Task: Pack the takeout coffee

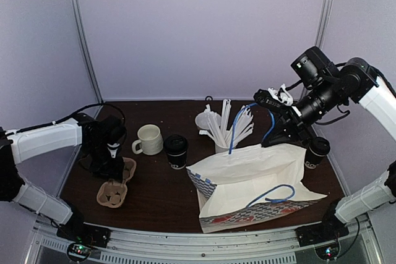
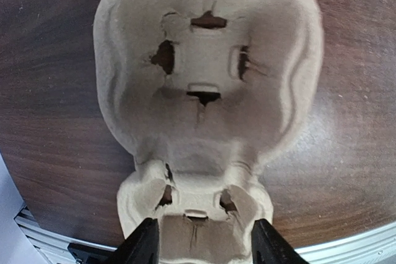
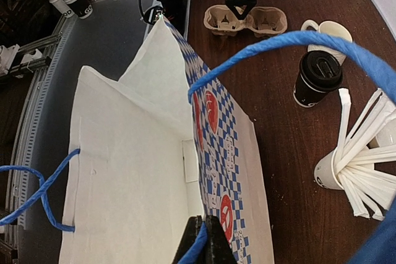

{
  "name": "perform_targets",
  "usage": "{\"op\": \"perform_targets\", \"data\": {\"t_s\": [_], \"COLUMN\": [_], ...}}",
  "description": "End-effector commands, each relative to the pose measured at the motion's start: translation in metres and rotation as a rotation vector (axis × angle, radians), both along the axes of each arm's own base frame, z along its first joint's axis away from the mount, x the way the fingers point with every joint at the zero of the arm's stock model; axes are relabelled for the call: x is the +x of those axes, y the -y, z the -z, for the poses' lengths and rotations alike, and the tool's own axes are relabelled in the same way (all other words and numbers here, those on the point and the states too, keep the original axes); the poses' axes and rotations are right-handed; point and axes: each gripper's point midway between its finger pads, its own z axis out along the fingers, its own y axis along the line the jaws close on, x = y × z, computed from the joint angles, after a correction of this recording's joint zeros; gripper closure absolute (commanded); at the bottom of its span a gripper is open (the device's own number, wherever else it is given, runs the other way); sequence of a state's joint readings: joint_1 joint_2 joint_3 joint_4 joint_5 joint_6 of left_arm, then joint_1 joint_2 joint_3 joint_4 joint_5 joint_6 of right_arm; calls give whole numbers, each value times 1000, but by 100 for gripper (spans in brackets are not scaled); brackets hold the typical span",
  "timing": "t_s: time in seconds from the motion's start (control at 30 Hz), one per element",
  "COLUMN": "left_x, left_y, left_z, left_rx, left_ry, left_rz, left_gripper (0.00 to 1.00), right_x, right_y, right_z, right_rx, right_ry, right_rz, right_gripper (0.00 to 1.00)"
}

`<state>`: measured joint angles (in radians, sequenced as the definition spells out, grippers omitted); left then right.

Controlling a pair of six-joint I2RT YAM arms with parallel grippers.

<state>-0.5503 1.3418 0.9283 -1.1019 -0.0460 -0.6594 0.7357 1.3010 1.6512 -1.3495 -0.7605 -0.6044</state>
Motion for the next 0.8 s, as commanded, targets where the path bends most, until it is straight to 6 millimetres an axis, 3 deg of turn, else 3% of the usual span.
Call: {"op": "perform_targets", "data": {"t_s": [0.0, 0.17, 0.37, 0.63, 0.77], "left_x": [12, 19, 22, 22, 23], "left_y": [1, 7, 0, -4, -3], "left_z": [10, 22, 31, 30, 15], "left_rx": [-26, -36, 28, 49, 21], "left_ry": [17, 3, -21, -23, 23], "left_rz": [13, 24, 29, 12, -3], "left_gripper": [48, 51, 55, 55, 50], "right_x": [2, 5, 9, 12, 13], "right_y": [-7, -9, -13, -16, -17], "right_z": [-6, -9, -11, -9, -10], "right_rx": [18, 19, 25, 22, 25], "right_ry": [35, 46, 44, 43, 42], "right_rz": [-20, -21, -19, -17, -17], "right_gripper": [100, 100, 100, 100, 100]}}
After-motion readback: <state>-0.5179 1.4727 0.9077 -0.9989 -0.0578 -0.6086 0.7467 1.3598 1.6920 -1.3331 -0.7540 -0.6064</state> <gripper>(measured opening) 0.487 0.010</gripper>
